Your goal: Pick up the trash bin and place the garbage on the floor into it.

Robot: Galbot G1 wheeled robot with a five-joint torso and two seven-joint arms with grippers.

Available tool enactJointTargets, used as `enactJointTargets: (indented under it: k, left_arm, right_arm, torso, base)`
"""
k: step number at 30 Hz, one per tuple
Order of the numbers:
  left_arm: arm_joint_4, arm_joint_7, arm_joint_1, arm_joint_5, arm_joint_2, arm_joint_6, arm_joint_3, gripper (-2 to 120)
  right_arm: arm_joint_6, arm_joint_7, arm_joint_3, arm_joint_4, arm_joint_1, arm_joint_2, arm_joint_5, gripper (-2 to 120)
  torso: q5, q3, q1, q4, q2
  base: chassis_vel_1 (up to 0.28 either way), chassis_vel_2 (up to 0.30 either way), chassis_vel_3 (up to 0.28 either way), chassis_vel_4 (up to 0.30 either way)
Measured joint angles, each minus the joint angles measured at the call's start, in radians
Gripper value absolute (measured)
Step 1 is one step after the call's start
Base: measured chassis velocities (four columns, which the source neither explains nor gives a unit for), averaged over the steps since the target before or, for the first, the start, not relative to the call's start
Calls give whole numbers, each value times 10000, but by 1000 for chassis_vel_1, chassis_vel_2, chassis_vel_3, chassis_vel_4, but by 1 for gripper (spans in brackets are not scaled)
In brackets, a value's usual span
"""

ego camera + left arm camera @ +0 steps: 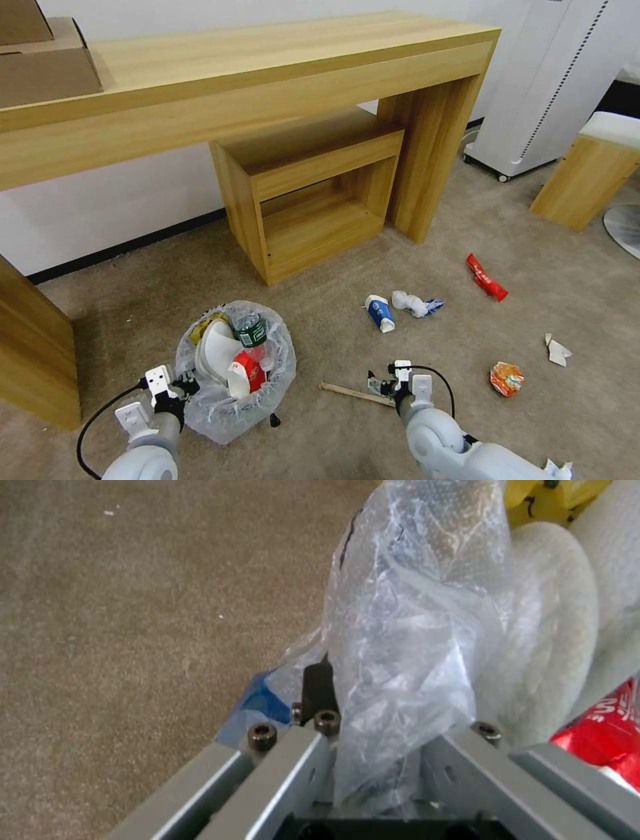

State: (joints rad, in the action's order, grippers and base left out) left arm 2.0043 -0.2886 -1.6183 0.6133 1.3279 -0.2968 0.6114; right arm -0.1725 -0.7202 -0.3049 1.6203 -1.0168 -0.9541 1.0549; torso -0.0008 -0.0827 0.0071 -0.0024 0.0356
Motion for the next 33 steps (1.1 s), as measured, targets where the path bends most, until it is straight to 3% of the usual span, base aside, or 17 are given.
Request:
enactJointTargets:
  k: [4, 6, 7, 10, 11, 14, 22, 33]
  left_arm:
    - [-2, -4, 17, 26, -34, -5, 8, 1]
    - [-22, -14, 46, 47, -45, -6, 16, 1]
    - [-22, -14, 46, 47, -45, -6, 16, 1]
    - [-51, -15, 89, 81, -52, -7, 24, 1]
    - [-51, -15, 89, 81, -52, -7, 24, 1]
    - [-78, -18, 95, 92, -20, -6, 34, 1]
    - [-123, 7, 26, 61, 58, 51, 84, 1]
    - [-159, 93, -108, 11, 76, 163, 165, 1]
  right_arm:
    - [-194, 124, -204, -123, 38, 87, -269, 97]
    - [309, 1529, -561, -549, -52, 525, -2223, 94]
    - [309, 1529, -561, -549, -52, 525, -2223, 94]
    - [791, 3213, -1270, -738, 34, 1364, -4053, 98]
    - [791, 3213, -1270, -738, 34, 1364, -4053, 98]
    - [1727, 4442, -1746, -1168, 215, 1841, -5151, 95]
    - [2245, 4947, -2391, -2013, 430, 1713, -5775, 89]
    - [2471, 4945, -2343, -2665, 672, 1355, -5921, 84]
  torso:
    - [2, 0, 0, 1, 0]
    - [3, -1, 0, -2, 0]
    - [3, -1, 0, -2, 0]
    - [5, -1, 0, -4, 0]
    - [5, -1, 0, -4, 0]
    - [1, 0, 0, 0, 0]
    - [4, 0, 0, -1, 0]
    - [2, 0, 0, 0, 0]
  base:
    - [0, 0, 0, 0]
    - [0, 0, 0, 0]
    - [0, 0, 0, 0]
    - [0, 0, 0, 0]
    - [0, 0, 0, 0]
    - [0, 0, 0, 0]
    - [0, 0, 0, 0]
    - [0, 0, 0, 0]
